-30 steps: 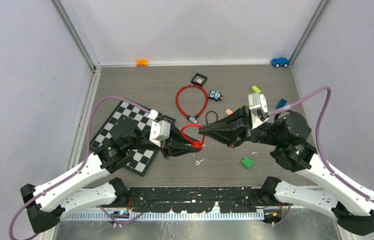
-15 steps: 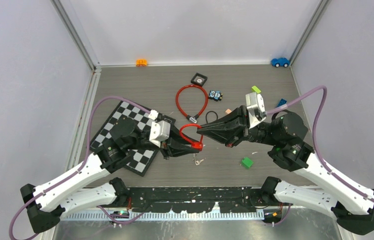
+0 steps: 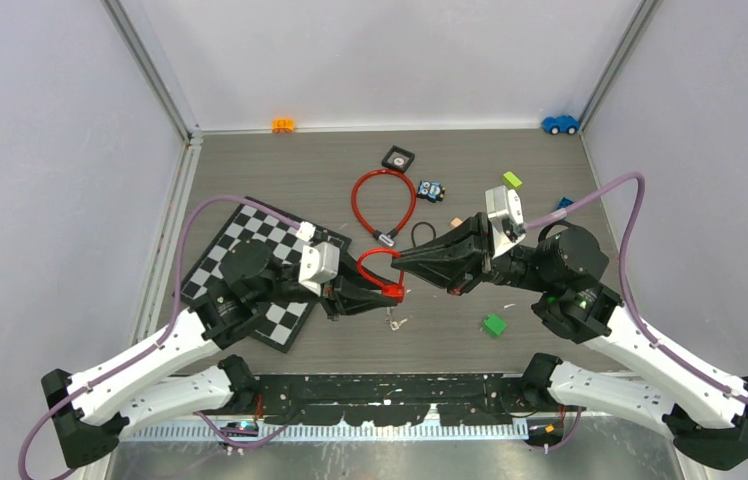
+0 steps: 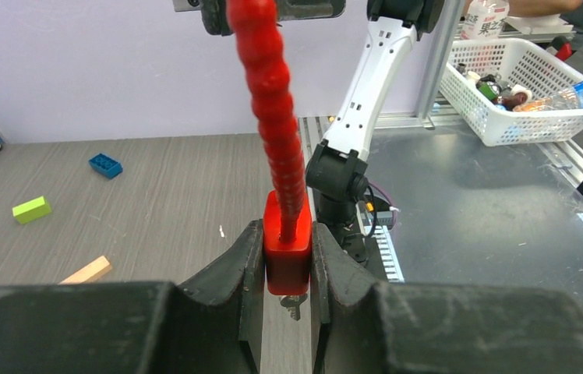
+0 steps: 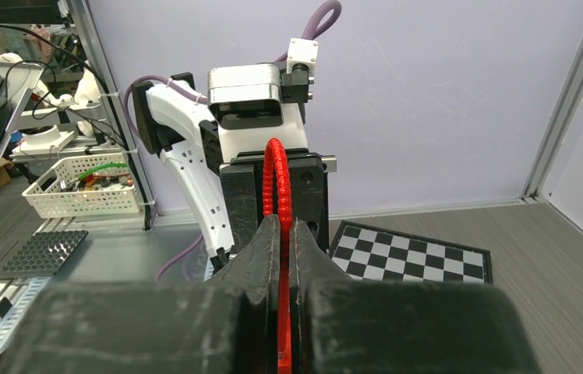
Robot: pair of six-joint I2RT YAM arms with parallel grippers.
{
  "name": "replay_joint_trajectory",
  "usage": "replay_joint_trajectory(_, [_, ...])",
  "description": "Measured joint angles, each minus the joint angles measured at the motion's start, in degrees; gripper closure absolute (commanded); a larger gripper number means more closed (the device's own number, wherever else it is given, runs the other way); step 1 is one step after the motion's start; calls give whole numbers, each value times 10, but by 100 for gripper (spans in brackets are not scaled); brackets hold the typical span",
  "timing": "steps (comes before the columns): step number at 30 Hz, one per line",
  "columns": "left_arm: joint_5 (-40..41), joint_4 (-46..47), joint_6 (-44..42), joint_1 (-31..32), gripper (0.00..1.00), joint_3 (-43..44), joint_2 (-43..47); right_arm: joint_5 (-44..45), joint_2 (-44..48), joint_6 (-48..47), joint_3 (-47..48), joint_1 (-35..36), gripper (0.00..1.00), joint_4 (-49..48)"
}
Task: Lock with the key
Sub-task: Lock the lock.
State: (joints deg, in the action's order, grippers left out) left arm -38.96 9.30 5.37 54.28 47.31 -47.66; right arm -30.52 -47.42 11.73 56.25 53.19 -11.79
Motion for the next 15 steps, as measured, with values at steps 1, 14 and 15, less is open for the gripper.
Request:
replay_joint_trajectory(1, [6, 2, 2, 0, 100, -4, 2, 2, 2, 0, -3, 0, 99, -1])
replay_joint_trajectory(14, [58, 9, 24, 0, 100, -37, 17, 9, 13, -2, -57, 0, 99, -32])
replay_joint_trajectory(15, [60, 9, 26, 0, 100, -37, 17, 10, 13, -4, -60, 0, 99, -37])
